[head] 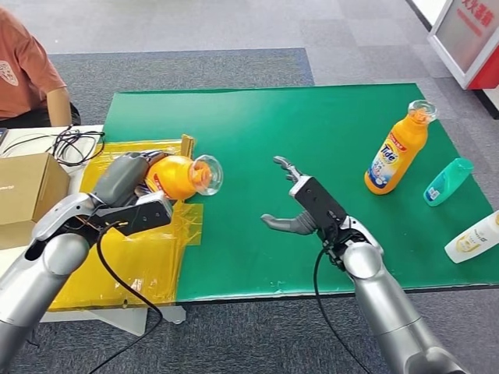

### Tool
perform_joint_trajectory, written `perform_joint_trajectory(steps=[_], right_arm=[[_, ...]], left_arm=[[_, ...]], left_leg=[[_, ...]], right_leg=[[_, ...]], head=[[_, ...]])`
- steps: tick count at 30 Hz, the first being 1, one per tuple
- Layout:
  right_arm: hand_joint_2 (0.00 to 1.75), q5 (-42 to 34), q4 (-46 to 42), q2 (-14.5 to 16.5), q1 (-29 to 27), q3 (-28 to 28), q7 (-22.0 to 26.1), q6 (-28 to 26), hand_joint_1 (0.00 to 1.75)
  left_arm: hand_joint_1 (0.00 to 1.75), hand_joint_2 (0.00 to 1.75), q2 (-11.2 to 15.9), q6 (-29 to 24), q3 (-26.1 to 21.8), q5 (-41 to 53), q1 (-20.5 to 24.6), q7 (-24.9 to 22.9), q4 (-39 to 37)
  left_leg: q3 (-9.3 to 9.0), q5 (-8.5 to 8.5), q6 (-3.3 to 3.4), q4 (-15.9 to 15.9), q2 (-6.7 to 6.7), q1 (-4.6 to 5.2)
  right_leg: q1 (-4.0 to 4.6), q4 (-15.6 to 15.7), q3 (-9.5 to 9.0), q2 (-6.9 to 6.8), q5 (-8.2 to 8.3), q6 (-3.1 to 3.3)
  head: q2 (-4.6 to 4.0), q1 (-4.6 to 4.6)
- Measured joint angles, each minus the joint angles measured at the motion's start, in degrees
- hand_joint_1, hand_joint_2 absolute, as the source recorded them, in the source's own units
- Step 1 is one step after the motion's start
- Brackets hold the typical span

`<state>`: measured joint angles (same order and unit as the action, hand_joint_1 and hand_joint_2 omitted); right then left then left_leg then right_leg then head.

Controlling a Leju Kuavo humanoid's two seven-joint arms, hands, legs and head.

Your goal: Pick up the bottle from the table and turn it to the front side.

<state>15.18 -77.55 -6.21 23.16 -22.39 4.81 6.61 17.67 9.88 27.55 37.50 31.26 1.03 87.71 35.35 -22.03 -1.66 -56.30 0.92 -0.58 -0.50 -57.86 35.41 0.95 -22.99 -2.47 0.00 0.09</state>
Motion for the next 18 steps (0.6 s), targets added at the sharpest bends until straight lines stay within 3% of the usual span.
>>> perform_joint_trajectory(steps=[10,18], right_arm=[[1.75,0.3,-2.0,0.0,-0.1,1.6,0.3,0.6,0.00],[1.75,0.2,-4.8,0.0,0.0,1.6,1.0,1.6,0.00]], left_arm=[[1.75,1.75,2.8,1.5,1.6,2.4,0.0,0.7,-3.2],[1.75,1.75,3.6,-2.2,1.8,6.3,-3.2,1.2,-9.3]], left_leg=[[0.00,0.00,0.00,0.0,0.00,0.00],[0.01,0.00,0.00,0.0,-0.01,0.00]], right_leg=[[0.00,0.0,0.00,0.01,0.00,0.00],[0.00,0.0,0.01,0.01,0.00,0.00]], head=[[0.00,0.01],[0.00,-0.01]])
